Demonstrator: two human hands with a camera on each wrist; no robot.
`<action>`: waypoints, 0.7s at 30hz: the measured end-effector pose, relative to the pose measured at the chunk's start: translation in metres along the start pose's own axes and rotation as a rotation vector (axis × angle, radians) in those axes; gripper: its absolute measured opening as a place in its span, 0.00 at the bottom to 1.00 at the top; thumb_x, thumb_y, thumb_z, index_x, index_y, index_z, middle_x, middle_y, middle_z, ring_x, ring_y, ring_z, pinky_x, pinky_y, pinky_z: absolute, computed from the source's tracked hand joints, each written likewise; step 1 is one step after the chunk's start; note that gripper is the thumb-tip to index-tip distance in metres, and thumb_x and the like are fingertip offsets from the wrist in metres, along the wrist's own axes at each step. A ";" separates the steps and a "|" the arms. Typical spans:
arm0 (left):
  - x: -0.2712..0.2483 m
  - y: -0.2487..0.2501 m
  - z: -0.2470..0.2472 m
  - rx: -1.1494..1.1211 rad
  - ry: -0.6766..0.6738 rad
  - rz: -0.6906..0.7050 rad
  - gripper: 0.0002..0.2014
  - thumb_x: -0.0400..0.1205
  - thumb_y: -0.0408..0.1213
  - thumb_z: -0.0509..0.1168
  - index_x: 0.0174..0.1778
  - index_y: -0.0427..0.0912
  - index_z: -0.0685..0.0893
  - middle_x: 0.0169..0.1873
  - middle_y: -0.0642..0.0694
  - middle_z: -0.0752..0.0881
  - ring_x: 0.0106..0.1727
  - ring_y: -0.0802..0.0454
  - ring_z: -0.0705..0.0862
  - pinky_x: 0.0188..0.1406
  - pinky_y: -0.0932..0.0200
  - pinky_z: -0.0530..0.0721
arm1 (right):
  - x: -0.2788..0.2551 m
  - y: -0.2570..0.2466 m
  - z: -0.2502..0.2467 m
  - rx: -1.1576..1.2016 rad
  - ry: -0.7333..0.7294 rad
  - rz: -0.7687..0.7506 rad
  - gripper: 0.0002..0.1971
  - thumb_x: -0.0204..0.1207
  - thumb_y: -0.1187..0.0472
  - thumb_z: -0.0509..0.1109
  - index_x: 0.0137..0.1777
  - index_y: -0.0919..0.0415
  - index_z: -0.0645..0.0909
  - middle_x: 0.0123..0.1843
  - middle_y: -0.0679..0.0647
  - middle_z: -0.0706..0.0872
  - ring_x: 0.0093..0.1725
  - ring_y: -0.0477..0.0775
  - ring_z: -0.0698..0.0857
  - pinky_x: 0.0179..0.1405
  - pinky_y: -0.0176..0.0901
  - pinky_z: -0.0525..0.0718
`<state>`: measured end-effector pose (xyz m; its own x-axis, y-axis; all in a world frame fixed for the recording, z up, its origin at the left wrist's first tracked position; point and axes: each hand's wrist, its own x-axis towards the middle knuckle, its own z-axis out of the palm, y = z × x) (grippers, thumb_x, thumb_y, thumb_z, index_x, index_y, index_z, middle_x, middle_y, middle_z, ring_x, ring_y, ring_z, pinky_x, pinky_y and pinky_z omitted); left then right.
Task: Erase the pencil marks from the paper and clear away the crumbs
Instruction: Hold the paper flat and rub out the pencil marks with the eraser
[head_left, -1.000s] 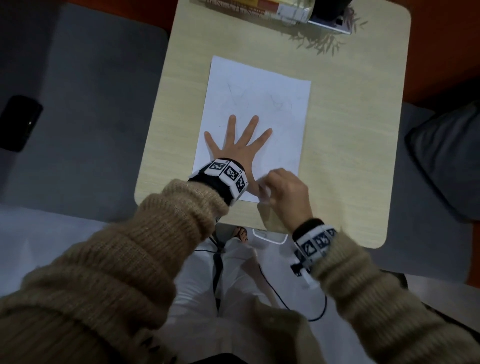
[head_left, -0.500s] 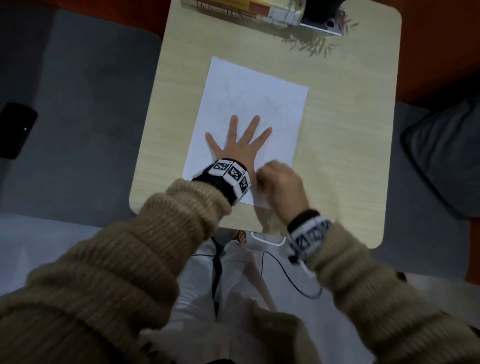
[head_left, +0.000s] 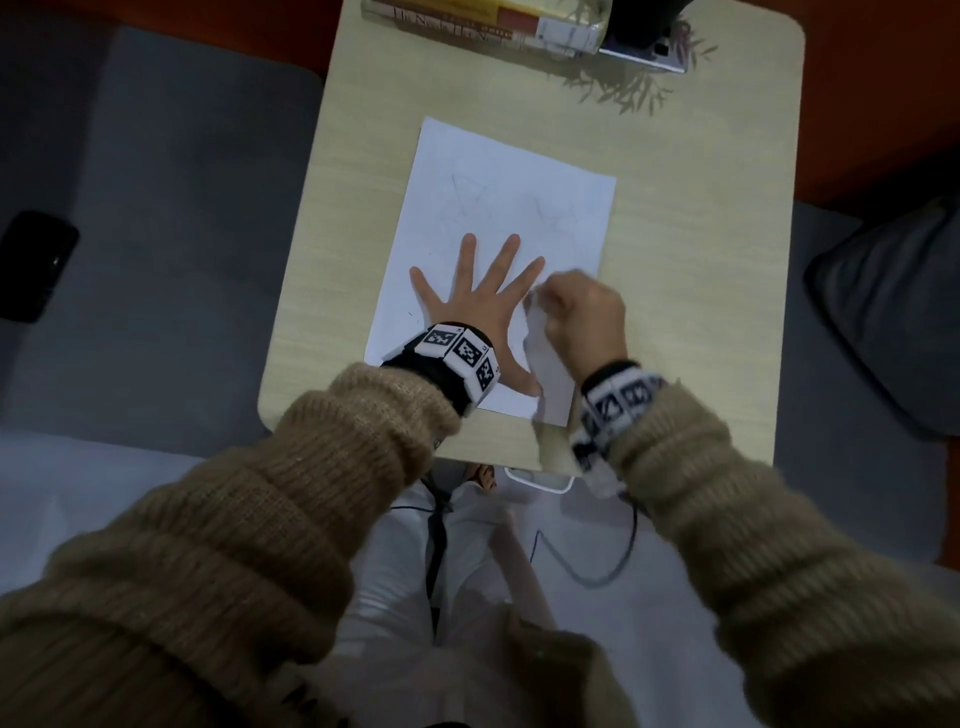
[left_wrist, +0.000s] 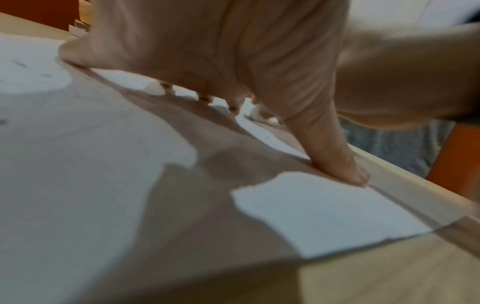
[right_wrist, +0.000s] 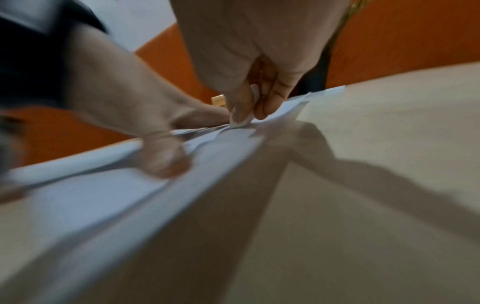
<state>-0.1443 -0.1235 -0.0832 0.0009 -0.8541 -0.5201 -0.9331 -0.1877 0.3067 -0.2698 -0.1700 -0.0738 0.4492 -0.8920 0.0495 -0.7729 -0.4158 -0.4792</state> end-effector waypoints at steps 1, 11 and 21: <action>-0.001 0.000 0.000 0.002 -0.003 0.001 0.71 0.49 0.72 0.75 0.78 0.67 0.32 0.80 0.61 0.27 0.80 0.39 0.24 0.61 0.12 0.34 | 0.012 0.002 -0.001 -0.002 0.039 0.027 0.06 0.63 0.77 0.69 0.32 0.68 0.82 0.30 0.64 0.84 0.29 0.62 0.83 0.28 0.42 0.77; -0.007 0.014 0.002 -0.054 0.016 -0.075 0.68 0.52 0.74 0.72 0.78 0.67 0.32 0.80 0.59 0.26 0.80 0.38 0.24 0.60 0.10 0.37 | 0.001 0.007 -0.006 -0.021 0.020 0.053 0.06 0.65 0.79 0.70 0.33 0.68 0.82 0.32 0.64 0.84 0.30 0.60 0.82 0.29 0.39 0.73; -0.005 0.011 0.011 -0.042 0.036 -0.030 0.64 0.53 0.76 0.69 0.78 0.71 0.35 0.80 0.60 0.27 0.79 0.34 0.24 0.57 0.08 0.36 | -0.057 0.003 -0.007 -0.061 -0.108 -0.093 0.07 0.66 0.69 0.62 0.28 0.67 0.76 0.28 0.61 0.81 0.28 0.59 0.78 0.23 0.46 0.77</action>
<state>-0.1585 -0.1155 -0.0860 0.0418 -0.8646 -0.5007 -0.9165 -0.2327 0.3253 -0.3007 -0.1219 -0.0725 0.5628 -0.8266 -0.0049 -0.7503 -0.5083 -0.4227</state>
